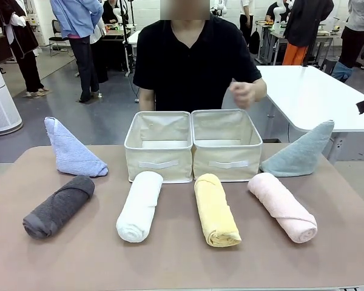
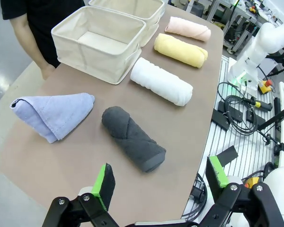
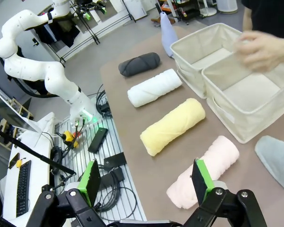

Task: Sort the towels based on their folding style.
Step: Pick up one triangle-folded towel and place it in the left Fabric basket.

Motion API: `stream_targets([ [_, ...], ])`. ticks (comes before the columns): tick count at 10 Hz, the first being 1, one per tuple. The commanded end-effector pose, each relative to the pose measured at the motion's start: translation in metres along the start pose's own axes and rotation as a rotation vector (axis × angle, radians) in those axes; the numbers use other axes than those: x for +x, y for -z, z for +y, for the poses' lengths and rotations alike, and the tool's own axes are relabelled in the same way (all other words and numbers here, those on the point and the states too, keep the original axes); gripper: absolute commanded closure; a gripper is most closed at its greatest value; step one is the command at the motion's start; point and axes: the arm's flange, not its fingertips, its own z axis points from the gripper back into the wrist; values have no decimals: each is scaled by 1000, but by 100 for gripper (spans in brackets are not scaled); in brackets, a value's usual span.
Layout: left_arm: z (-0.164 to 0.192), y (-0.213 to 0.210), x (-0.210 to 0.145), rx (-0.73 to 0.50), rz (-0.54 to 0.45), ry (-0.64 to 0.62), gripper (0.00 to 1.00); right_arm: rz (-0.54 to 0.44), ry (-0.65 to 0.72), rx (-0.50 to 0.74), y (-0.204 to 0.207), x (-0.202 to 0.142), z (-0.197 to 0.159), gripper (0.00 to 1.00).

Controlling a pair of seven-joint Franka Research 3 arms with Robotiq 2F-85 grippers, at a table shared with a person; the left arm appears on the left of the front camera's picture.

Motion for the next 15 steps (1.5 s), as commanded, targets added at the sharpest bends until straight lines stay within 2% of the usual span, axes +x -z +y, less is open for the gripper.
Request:
stream_targets([
  [1,0,-1,0,-3,-6,5,0,-3,-3,10,1,0,-1,0],
  [11,0,0,0,0,0,0,0,-3,-3,10,1,0,-1,0],
  [12,32,1,26,-34,100,49,0,-3,-3,10,1,0,-1,0],
  [13,62,2,51,-66,159,81,0,-3,-3,10,1,0,-1,0],
  [15,107,27,104,-43,409,168,0,-3,-3,10,1,0,-1,0],
])
